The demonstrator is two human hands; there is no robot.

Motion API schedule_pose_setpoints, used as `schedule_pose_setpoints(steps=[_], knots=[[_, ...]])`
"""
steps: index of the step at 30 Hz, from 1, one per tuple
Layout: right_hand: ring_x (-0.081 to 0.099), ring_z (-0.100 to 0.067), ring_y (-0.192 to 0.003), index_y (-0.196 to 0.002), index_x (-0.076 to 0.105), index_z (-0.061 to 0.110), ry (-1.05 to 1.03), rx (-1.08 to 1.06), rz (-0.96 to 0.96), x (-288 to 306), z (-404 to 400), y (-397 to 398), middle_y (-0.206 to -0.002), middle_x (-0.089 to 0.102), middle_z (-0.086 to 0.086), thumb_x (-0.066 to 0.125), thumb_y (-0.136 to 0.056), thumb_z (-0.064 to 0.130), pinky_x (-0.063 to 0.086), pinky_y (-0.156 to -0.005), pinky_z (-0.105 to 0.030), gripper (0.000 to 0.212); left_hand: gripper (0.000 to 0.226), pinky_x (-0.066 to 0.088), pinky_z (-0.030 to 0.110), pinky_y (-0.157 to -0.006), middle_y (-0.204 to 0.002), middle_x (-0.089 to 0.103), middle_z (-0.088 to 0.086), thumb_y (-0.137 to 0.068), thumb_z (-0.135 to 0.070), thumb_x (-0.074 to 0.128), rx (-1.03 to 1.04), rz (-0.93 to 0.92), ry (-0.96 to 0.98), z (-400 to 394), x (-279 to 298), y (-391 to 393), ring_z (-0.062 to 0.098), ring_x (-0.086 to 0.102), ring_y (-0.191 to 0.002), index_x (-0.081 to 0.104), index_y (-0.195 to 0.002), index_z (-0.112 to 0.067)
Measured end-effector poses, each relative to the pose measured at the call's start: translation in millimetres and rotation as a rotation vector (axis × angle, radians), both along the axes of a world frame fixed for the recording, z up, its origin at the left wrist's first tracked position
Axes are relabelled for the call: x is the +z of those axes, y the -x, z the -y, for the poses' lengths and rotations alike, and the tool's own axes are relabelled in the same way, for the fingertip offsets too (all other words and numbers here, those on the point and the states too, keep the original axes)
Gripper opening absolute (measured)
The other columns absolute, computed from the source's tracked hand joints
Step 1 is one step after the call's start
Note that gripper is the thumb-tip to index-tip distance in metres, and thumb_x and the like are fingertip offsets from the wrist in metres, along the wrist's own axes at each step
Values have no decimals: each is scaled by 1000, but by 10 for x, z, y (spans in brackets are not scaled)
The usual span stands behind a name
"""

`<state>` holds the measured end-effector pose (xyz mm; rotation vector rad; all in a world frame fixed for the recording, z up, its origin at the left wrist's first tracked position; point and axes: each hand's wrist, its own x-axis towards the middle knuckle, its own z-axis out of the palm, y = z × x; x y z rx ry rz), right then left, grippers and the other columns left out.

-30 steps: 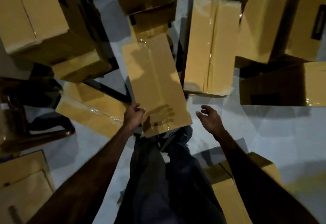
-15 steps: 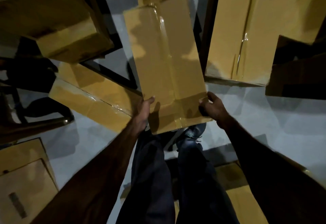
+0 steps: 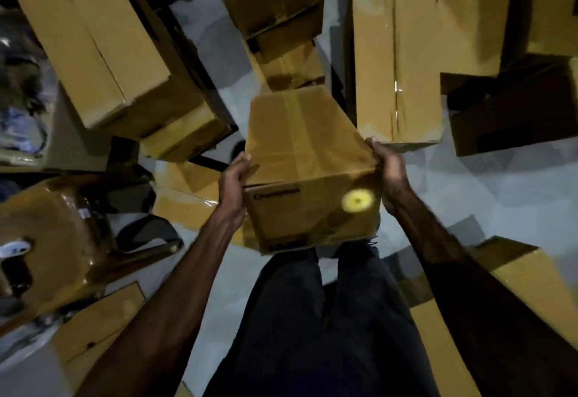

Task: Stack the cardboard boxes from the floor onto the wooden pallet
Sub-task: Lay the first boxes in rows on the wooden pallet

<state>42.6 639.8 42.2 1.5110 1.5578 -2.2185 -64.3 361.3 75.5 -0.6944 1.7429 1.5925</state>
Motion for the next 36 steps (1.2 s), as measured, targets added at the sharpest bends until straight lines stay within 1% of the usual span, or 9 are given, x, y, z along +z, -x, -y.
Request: schedule_pose_setpoints(steps=[3, 4, 6, 12, 19, 23, 26, 30, 36], knots=[[65, -35, -127, -128, 74, 11, 35, -59, -120, 396, 125, -131, -131, 72, -14, 82, -73, 66, 46, -115, -56, 79, 41, 59, 43, -84, -98, 79, 12, -104, -42, 52, -19, -17, -74, -10, 552, -1, 30, 74, -91, 84, -103, -15], [66, -34, -127, -131, 73, 10, 2, -73, -129, 578, 172, -202, -132, 72, -13, 80, -73, 68, 46, -115, -55, 82, 48, 59, 40, -82, -89, 78, 8, -107, -42, 47, -33, -28, -92, -13, 698, -19, 27, 73, -85, 85, -87, -20], [69, -31, -122, -131, 73, 11, -46, -93, -131, 897, 262, -381, -128, 74, -11, 74, -77, 71, 49, -112, -56, 81, 56, 60, 35, -78, -83, 78, 4, -109, -44, 42, -105, -69, -147, -38, 1031, -72, 23, 73, -81, 84, -78, -23], [70, -28, -119, -130, 73, 25, -120, -239, -234, 1578, 564, -986, -125, 75, -6, 60, -92, 67, 50, -109, -57, 58, 46, 55, 33, -67, -74, 73, 0, -109, -45, 44, -365, -234, -219, -177, 1859, -192, 16, 69, -68, 77, -84, -23], [60, -21, -131, -139, 68, 30, -201, -485, -359, 2034, 815, -1529, -141, 67, 2, 70, -69, 85, 42, -117, -56, 89, 29, 49, 15, -47, -60, 71, -14, -111, -35, 42, -549, -405, -285, -363, 2618, -556, -1, 66, -54, 64, -99, -20], [61, -20, -128, -133, 68, 36, -267, -613, -407, 2282, 969, -1970, -137, 66, 6, 67, -78, 72, 45, -115, -56, 66, 33, 55, 24, -59, -71, 73, -2, -108, -39, 49, -630, -402, -341, -429, 2895, -848, 13, 70, -67, 71, -98, -17], [62, -21, -128, -143, 63, 30, -314, -746, -419, 2380, 1231, -2485, -141, 64, 1, 64, -75, 71, 50, -111, -54, 80, 36, 53, 22, -59, -70, 71, -5, -108, -31, 48, -714, -429, -416, -430, 3032, -1215, 11, 67, -64, 73, -84, -20], [66, -26, -126, -140, 67, 29, -334, -1004, -423, 2379, 1775, -3320, -139, 69, -3, 67, -79, 64, 52, -108, -59, 71, 25, 56, 23, -66, -84, 71, -5, -106, -33, 48, -960, -386, -560, -377, 3109, -1852, 11, 67, -76, 70, -101, -23], [69, -32, -120, -134, 71, 21, -391, -1412, -333, 2374, 2721, -4487, -128, 74, -9, 70, -72, 55, 53, -105, -62, 71, 26, 52, 24, -58, -79, 68, -4, -104, -35, 51, -1314, -285, -594, -390, 3062, -3010, 11, 64, -65, 71, -103, -19]])
